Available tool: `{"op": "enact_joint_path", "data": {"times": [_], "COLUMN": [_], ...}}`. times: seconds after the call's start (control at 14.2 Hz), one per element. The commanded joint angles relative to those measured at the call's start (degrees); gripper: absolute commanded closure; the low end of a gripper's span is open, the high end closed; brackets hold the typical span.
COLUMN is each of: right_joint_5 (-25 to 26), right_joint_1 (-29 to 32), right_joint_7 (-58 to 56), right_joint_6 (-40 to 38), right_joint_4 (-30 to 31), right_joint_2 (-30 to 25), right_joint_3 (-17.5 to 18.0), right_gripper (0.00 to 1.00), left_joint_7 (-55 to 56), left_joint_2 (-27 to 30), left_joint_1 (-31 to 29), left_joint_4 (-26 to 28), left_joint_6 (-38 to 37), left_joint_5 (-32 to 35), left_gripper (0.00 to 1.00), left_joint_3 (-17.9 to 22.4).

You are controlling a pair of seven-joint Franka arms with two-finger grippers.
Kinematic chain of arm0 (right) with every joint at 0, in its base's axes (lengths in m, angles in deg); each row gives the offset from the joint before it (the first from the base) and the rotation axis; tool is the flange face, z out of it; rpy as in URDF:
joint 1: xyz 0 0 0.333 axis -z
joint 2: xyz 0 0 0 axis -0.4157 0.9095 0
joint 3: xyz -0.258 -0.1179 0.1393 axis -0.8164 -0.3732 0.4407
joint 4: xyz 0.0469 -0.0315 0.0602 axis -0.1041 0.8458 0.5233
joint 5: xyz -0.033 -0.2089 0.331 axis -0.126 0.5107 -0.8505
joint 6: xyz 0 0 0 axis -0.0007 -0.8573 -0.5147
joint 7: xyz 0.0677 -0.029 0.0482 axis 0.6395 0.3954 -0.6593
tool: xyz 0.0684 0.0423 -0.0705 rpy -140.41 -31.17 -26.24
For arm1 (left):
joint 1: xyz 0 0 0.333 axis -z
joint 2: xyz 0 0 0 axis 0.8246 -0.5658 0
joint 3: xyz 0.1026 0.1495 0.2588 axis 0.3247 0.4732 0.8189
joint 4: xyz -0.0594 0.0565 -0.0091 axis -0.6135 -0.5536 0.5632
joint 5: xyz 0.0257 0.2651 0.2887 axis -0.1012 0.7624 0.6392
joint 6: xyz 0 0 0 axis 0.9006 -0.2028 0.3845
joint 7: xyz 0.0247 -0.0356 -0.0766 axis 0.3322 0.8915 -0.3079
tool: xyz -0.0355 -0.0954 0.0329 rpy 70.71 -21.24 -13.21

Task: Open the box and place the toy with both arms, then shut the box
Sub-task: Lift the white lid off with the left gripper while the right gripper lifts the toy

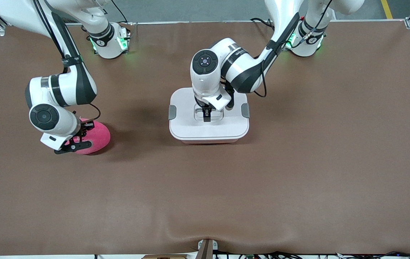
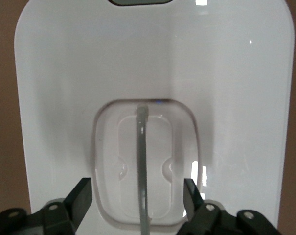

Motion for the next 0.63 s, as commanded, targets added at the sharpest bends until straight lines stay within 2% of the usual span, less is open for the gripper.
{"op": "enact_joint_path", "data": {"times": [0.0,0.07,0.14,0.28,0.42,0.56], "right_joint_5": [0.96,0.7,0.61,0.52,0.18,0.17], "right_joint_1": [0.64,0.64,0.47,-0.5,-1.29,-1.38], "right_joint_7": [-2.76,-4.34,-4.97,-6.45,-13.98,-20.33], "right_joint_6": [-0.3,-0.3,-0.21,0.23,0.23,0.05], "right_joint_4": [-0.83,-1.8,-2.68,-4.09,-6.46,-6.82], "right_joint_2": [-2.18,-2.27,-2.27,-2.27,-2.18,-3.49], "right_joint_3": [0.59,0.59,0.59,0.85,0.85,0.94], "right_gripper": [1.0,1.0,1.0,1.0,1.0,1.0], "left_joint_7": [-2.55,-2.73,-2.65,-2.65,-2.65,-2.56], "left_joint_2": [0.59,0.68,0.86,1.38,2.0,2.44], "left_joint_1": [0.38,0.29,0.03,-0.32,-0.5,-0.85], "left_joint_4": [0.81,0.81,0.81,0.81,0.72,0.9], "left_joint_6": [0.01,-0.34,-0.51,-1.13,-2.53,-2.89], "left_joint_5": [1.21,1.12,1.12,1.12,1.12,1.12], "left_gripper": [0.61,0.79,0.88,0.91,0.91,1.0], "left_joint_3": [0.22,0.13,0.22,0.22,0.22,0.22]}}
